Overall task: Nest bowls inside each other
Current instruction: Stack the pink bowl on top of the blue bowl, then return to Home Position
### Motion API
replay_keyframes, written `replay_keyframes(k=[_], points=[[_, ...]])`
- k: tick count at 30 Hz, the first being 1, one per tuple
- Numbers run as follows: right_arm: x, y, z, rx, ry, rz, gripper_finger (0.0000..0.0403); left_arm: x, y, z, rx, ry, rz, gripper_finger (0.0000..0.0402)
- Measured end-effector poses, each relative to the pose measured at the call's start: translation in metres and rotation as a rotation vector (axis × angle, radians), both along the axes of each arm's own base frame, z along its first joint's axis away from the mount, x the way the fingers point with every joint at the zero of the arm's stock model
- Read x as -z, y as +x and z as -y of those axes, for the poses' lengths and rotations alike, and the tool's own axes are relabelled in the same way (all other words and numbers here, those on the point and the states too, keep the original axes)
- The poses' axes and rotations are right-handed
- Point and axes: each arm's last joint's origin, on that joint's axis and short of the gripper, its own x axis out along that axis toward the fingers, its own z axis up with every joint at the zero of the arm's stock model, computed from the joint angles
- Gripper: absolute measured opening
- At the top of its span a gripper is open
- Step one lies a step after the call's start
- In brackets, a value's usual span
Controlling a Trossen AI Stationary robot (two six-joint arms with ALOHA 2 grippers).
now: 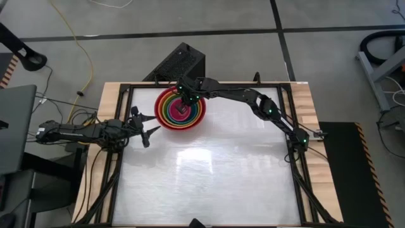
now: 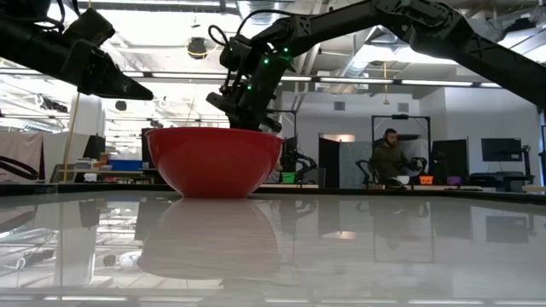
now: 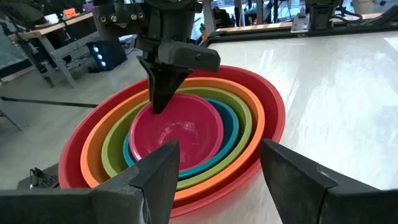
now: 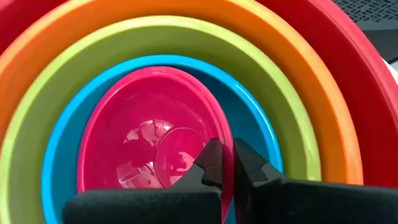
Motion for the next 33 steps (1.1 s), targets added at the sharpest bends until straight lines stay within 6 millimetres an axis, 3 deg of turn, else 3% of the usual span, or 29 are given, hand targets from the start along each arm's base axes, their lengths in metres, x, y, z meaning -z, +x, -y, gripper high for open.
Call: replay_keyframes(k=[4,12,17,24,28,33], points=[[0.000,0.000,0.000,0.008,0.007,0.001,0.0023,0.000,0.000,0.000,0.000,0.000,0.000,0.0213],[0.002,-0.005,-0.004,0.004,0.026,-0.057,0.0143,0.000,0.000,0.000,0.000,0.000,0.001,0.0213],[-0.001,-0.008,-0.004,0.011,0.019,-0.072,0.0187,0.000,0.000,0.000,0.000,0.000,0.001,0.0213],[-0.012,-0.011,-0.005,0.009,-0.063,-0.090,0.0193,0.000,0.000,0.000,-0.001,-0.011,0.007,0.0213],[-0.030,-0.018,-0.010,-0.005,-0.076,-0.074,0.0185,0.000,0.000,0.000,-0.001,-0.012,0.009,0.0213],[-0.069,-0.034,-0.026,-0.070,-0.124,-0.046,0.0179,0.000,0.000,0.000,0.005,-0.014,0.006,0.0213]])
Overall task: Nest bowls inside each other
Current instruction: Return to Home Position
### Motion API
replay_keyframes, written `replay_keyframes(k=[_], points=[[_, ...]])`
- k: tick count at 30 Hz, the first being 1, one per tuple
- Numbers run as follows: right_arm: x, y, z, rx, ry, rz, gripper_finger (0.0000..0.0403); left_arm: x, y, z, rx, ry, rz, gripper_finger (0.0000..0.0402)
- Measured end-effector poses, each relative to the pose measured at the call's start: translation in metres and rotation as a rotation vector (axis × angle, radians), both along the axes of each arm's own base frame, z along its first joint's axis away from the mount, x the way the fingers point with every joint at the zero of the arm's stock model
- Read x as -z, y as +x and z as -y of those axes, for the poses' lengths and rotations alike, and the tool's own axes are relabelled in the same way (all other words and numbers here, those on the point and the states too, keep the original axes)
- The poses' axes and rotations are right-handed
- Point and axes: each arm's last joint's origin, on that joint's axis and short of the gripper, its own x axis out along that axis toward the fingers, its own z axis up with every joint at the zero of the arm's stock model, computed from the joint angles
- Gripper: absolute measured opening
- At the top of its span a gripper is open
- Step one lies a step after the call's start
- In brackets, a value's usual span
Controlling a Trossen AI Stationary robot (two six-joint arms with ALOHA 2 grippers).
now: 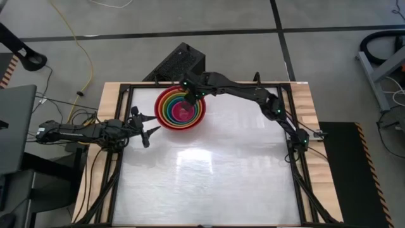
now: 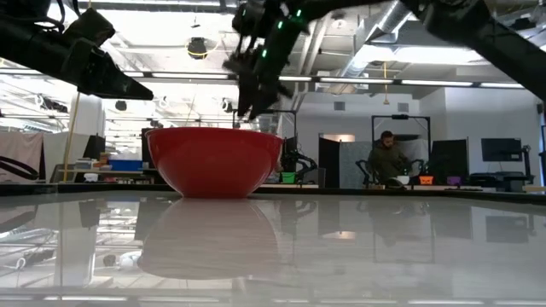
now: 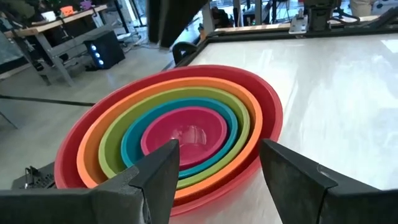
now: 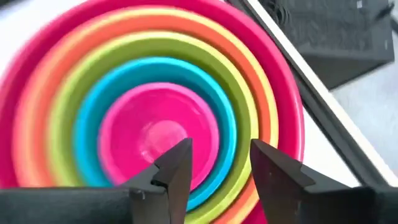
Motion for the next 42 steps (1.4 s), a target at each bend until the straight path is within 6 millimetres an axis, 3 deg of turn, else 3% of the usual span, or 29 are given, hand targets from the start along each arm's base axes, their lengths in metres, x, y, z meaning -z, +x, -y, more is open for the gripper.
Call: replay_keyframes(k=[6,10,13,18,24,28,33,42], points=[[-0.039,-0.034,-0.034,-0.121,-0.063,-0.083,0.0177,0.000,0.000,0.000,0.009,-0.009,0.006,0.0213],[-0.042,-0.063,-0.059,-0.166,-0.061,-0.141,0.0167,0.000,0.001,0.001,0.037,-0.015,0.006,0.0213],[-0.039,-0.096,-0.081,-0.154,-0.070,-0.112,0.0153,0.000,0.000,0.001,0.036,-0.019,0.009,0.0213],[-0.014,-0.160,-0.107,-0.159,-0.094,0.131,0.0107,0.000,0.001,0.001,0.047,-0.048,0.021,0.0213],[0.026,-0.229,-0.126,-0.243,-0.084,0.486,0.0018,0.000,0.001,0.002,0.079,-0.067,0.025,0.0213],[0.052,-0.265,-0.127,-0.245,-0.123,0.688,0.0012,-0.001,0.001,0.003,0.086,-0.088,0.039,0.0213],[0.077,-0.293,-0.126,-0.327,-0.109,0.909,0.0005,-0.001,0.001,0.003,0.085,-0.089,0.043,0.0213],[0.110,-0.320,-0.126,-0.313,-0.072,0.919,0.0005,-0.001,0.001,0.003,0.083,-0.093,0.044,0.0213]])
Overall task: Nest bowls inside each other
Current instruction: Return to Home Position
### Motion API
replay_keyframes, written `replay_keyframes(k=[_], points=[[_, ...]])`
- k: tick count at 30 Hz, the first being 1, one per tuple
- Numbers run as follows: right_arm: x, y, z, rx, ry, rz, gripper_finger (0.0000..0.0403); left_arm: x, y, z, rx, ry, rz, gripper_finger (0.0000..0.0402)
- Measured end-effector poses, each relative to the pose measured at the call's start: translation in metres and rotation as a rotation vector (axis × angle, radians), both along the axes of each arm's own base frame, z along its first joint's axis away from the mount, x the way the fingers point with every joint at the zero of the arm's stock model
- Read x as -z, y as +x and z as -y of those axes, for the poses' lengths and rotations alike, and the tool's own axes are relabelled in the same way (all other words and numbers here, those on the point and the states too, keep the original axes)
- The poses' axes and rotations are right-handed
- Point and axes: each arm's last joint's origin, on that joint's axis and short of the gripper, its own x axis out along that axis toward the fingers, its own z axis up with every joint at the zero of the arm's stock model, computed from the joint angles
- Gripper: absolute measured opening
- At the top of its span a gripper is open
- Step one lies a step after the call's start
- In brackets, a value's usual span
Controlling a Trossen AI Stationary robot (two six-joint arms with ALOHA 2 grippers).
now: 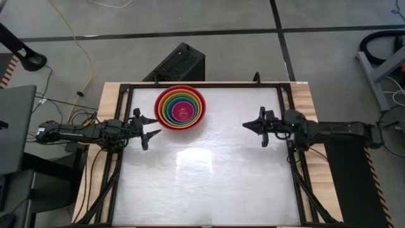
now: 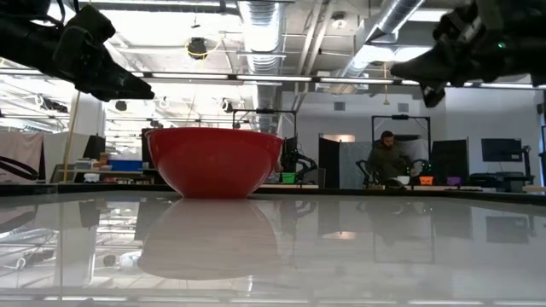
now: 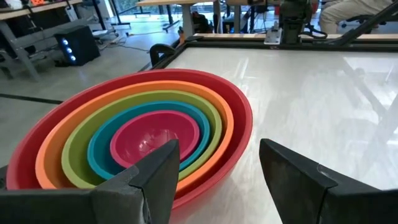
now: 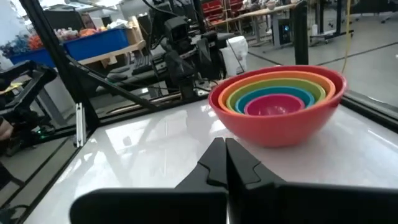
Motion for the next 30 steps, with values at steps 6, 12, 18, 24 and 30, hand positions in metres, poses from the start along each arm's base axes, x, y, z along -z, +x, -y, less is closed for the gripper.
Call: replay_keyframes(k=[6,12,18,24,30], points=[[0.020,-0.009,-0.001,0.148,0.046,-0.027,0.0004,0.000,0.000,0.000,0.000,0.000,-0.001,0.0213],[0.039,-0.013,-0.007,0.120,0.053,-0.037,0.0004,0.001,0.000,0.000,-0.001,0.001,-0.012,0.0213],[0.048,-0.015,-0.010,0.104,0.052,-0.060,0.0003,0.001,0.000,0.000,-0.001,0.001,-0.011,0.0213],[0.049,-0.015,-0.009,0.116,-0.036,-0.082,0.0019,0.001,0.000,0.000,-0.005,0.001,-0.009,0.0213],[0.052,-0.015,-0.009,0.116,-0.033,-0.106,0.0046,0.001,0.000,-0.001,-0.019,-0.005,-0.005,0.0213]])
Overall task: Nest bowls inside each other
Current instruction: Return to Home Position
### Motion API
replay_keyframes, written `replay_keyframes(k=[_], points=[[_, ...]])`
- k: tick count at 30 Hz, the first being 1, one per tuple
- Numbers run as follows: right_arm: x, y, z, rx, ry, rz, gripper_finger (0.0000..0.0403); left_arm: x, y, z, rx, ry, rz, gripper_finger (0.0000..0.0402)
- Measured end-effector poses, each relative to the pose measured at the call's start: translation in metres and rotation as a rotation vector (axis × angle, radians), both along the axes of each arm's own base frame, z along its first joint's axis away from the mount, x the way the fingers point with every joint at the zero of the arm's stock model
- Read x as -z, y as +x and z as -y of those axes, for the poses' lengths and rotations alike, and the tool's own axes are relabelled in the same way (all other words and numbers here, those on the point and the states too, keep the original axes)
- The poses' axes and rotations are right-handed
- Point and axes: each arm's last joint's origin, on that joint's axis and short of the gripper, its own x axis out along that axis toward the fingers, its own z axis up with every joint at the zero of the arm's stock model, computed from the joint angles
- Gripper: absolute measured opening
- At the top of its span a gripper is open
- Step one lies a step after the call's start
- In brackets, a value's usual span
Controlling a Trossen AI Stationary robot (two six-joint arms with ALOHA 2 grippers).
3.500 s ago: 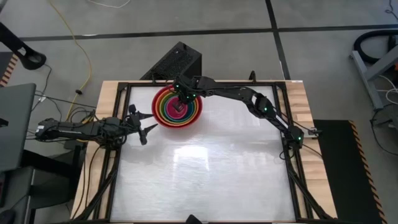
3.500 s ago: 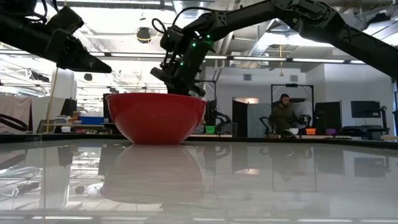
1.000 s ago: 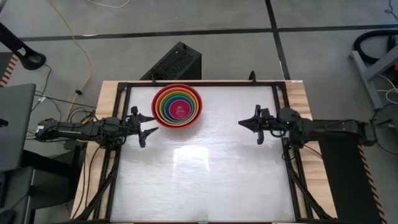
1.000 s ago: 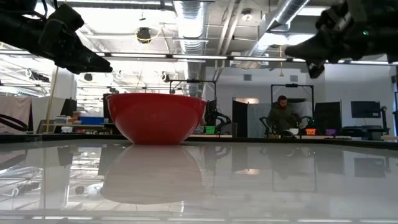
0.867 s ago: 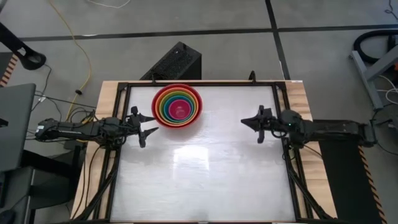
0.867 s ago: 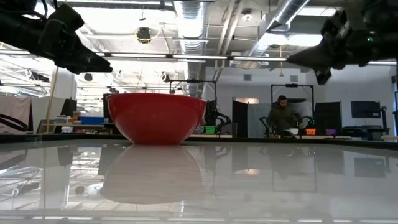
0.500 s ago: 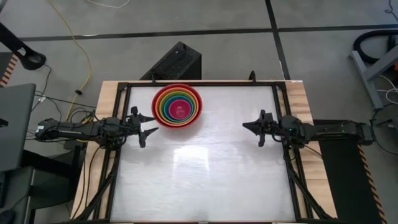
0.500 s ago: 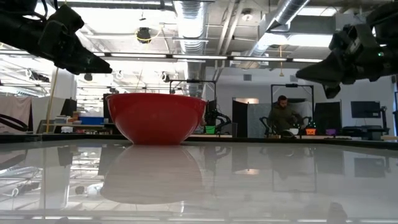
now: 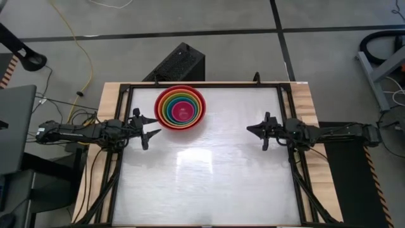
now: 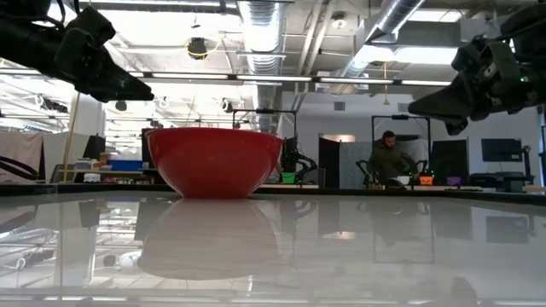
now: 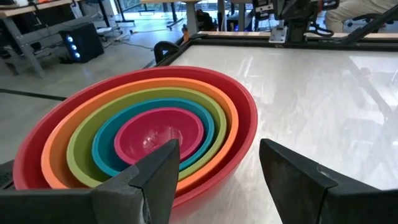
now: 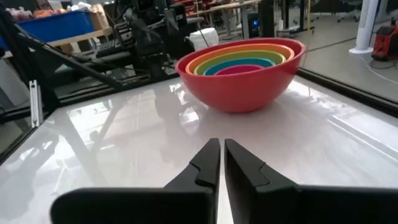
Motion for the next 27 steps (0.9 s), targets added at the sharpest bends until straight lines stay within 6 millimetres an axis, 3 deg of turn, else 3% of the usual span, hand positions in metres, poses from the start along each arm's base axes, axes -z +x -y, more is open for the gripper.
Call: replay_keyframes(k=[27], points=[[0.0016,-0.0002,0.0000,0.000,0.004,-0.012,0.0049,0.0002,0.0000,0.0000,0.000,-0.001,-0.001,0.0213]])
